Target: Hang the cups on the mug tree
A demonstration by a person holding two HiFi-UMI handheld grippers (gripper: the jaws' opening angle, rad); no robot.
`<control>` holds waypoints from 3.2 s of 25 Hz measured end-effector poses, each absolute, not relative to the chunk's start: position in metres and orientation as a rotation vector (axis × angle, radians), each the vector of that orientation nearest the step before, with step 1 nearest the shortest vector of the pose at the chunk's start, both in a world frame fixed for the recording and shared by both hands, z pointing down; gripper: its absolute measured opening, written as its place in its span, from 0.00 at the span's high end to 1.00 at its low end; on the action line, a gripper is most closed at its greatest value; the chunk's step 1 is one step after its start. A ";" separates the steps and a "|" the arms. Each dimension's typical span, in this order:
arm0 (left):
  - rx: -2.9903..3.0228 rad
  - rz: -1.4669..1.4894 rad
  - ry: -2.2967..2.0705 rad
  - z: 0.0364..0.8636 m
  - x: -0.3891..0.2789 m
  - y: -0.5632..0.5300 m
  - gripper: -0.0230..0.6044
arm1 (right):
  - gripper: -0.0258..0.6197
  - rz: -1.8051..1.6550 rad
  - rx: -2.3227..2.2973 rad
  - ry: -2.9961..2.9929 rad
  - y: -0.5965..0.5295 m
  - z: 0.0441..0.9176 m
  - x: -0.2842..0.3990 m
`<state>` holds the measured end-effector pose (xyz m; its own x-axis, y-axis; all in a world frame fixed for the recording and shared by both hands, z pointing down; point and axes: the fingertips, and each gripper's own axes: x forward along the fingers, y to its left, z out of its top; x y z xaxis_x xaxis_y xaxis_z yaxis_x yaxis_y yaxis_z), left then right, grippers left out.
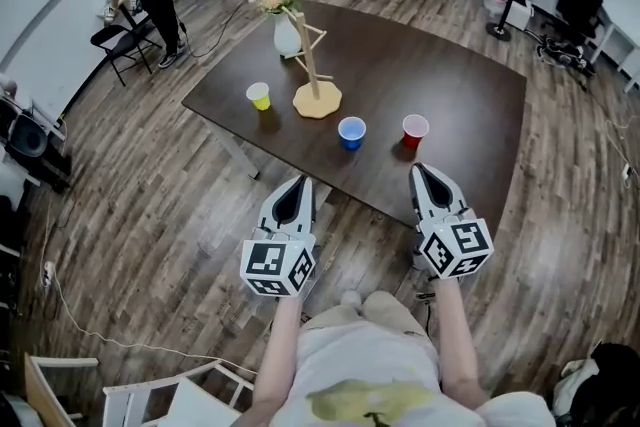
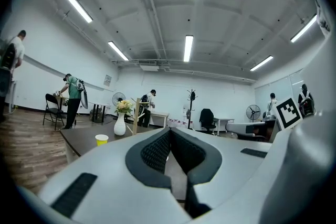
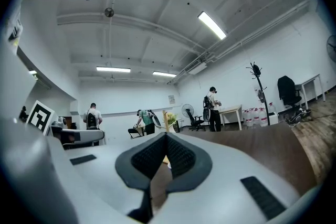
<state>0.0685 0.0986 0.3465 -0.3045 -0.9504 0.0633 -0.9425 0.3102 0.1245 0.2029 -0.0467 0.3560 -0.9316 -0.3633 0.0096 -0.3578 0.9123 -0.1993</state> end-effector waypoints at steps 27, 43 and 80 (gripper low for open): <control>1.649 -0.118 -2.326 0.412 0.002 -0.039 0.93 | 0.93 -0.339 -0.571 3.146 -0.190 0.415 0.134; 1.776 -0.039 -2.052 0.462 0.039 -0.108 0.93 | 0.77 -0.393 -0.753 3.295 -0.214 0.497 0.153; 1.770 -0.032 -1.998 0.485 0.045 -0.135 0.93 | 0.42 -0.304 -0.636 3.472 -0.243 0.558 0.088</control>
